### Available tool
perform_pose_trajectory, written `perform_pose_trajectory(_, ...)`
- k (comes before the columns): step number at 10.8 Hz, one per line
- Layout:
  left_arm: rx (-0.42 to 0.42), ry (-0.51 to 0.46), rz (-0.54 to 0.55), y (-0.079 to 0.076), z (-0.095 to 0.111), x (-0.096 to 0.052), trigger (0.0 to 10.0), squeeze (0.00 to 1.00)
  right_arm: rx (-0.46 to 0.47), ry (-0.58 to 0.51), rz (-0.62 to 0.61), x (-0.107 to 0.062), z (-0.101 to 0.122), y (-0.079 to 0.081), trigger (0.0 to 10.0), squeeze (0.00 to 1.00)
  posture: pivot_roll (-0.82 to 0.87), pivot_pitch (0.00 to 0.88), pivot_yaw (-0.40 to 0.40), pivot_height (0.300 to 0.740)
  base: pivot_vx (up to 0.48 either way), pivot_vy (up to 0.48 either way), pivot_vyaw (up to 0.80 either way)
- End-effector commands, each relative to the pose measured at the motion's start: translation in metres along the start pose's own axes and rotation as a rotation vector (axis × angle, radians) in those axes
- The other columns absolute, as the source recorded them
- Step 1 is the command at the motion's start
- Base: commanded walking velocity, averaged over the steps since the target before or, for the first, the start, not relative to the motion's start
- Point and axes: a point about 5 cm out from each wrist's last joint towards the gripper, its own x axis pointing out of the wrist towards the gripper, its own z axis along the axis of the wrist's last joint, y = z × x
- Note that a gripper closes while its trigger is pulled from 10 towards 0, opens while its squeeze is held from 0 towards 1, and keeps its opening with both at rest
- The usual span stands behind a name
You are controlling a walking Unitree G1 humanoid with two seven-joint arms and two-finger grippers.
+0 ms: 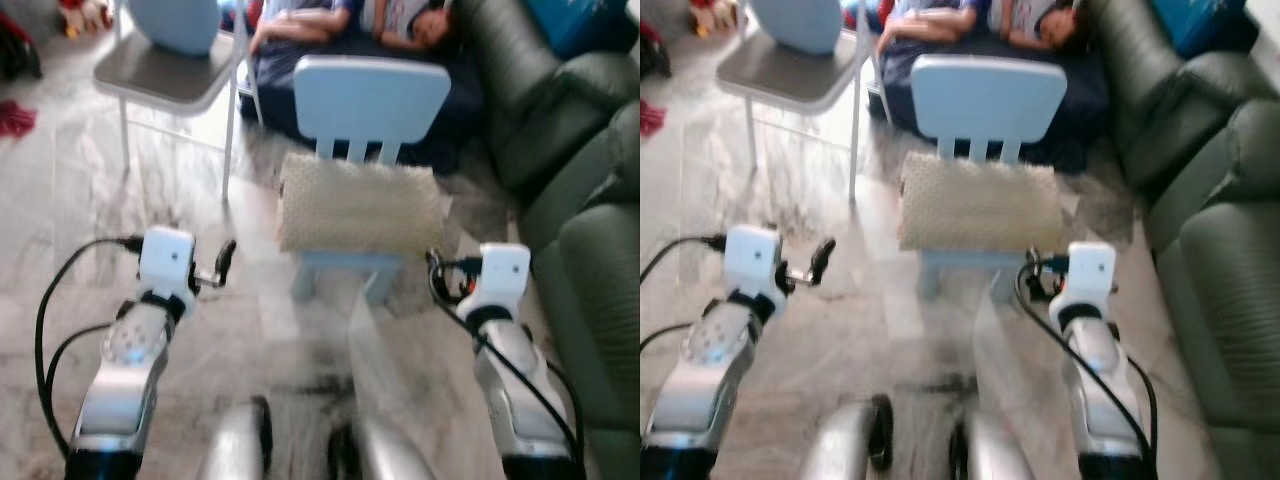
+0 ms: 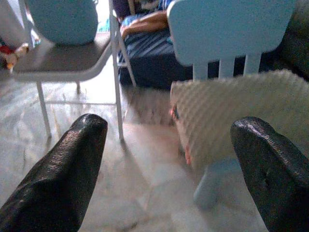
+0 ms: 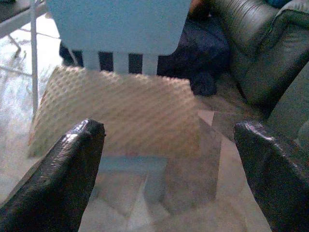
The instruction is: Move the pillow to the sofa
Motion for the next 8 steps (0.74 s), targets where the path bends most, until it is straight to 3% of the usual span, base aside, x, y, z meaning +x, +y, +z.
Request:
perform_pose_trajectory(1,-0.021,0.002,-0.026,-0.007,0.001,0.001,10.0,0.00,-0.005,0.005,-0.020,0.001,-0.001,-0.007,10.0,0.00,0.00,0.234,-0.051,0.740,0.480,0.000,0.00)
perform_pose_trajectory(2,-0.015,-0.015,-0.028,-0.007,0.006,0.005,10.0,0.00,-0.006,-0.006,-0.014,0.005,0.001,-0.006,10.0,0.00,0.00,0.224,-0.050,0.740,0.472,0.000,0.00)
perform_pose_trajectory(4,0.014,0.005,0.069,0.009,-0.004,0.016,10.0,0.00,0.011,-0.010,-0.005,0.008,-0.002,-0.001,10.0,0.00,0.01,0.160,-0.060,0.740,0.396,0.000,0.00)
perform_pose_trajectory(5,-0.006,0.045,0.124,0.017,-0.017,0.017,10.0,0.00,0.014,-0.010,0.039,0.008,-0.003,0.005,10.0,0.00,0.02,0.155,-0.078,0.740,0.000,0.000,0.00)
perform_pose_trajectory(6,-0.063,0.064,0.107,0.018,-0.026,0.017,10.0,0.00,0.047,-0.029,0.056,0.006,-0.002,0.007,10.0,0.00,0.02,0.158,-0.080,0.740,0.000,0.000,0.00)
perform_pose_trajectory(8,-0.054,0.082,0.084,0.023,-0.041,0.007,10.0,0.00,0.054,-0.063,0.011,-0.002,-0.010,0.002,10.0,0.00,0.02,0.097,-0.057,0.740,0.000,0.000,0.00)
